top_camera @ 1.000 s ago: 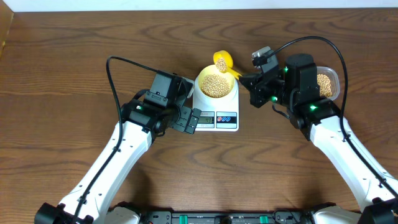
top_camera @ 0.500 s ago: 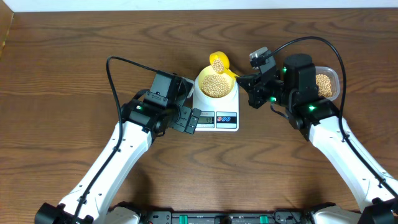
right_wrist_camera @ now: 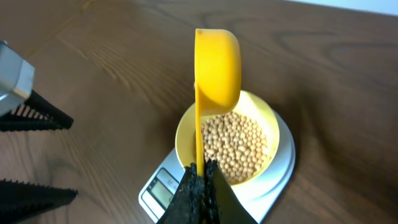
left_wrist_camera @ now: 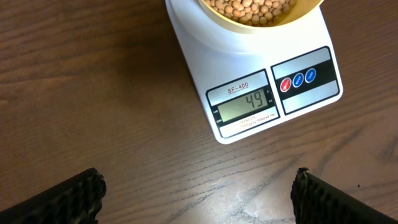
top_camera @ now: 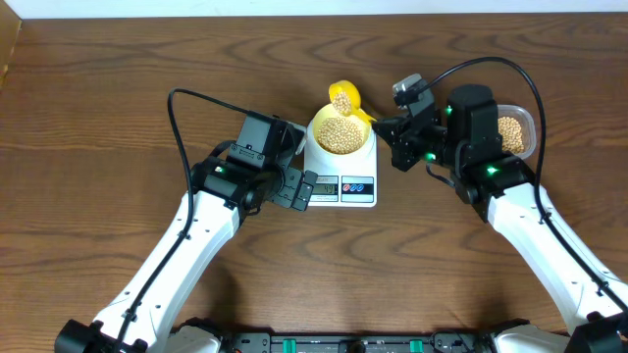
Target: Scoop item into bowl and weigh 50g on scale
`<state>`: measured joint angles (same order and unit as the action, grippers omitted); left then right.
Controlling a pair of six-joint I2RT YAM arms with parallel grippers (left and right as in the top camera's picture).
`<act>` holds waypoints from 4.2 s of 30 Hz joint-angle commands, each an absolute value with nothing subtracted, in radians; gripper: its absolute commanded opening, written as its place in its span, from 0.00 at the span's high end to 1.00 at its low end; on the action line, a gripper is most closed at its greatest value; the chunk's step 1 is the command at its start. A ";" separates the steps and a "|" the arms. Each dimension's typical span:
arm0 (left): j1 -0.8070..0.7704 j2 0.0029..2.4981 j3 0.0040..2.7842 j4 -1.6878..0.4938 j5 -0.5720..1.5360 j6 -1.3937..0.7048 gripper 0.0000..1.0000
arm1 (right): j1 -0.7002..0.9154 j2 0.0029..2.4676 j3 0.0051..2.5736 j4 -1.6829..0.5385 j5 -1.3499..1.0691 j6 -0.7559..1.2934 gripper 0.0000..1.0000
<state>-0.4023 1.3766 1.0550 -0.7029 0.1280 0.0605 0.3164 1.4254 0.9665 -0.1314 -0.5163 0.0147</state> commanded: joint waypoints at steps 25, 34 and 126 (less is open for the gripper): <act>-0.405 1.373 1.055 -0.705 0.122 0.075 0.02 | 0.321 1.406 0.967 -0.120 -0.481 0.079 0.99; -0.405 1.373 1.055 -0.705 0.122 0.075 0.02 | 0.312 1.403 0.967 -0.104 -0.490 0.214 0.99; -0.405 1.373 1.055 -0.705 0.122 0.075 0.02 | 0.072 1.272 0.967 -0.494 0.306 -0.157 0.99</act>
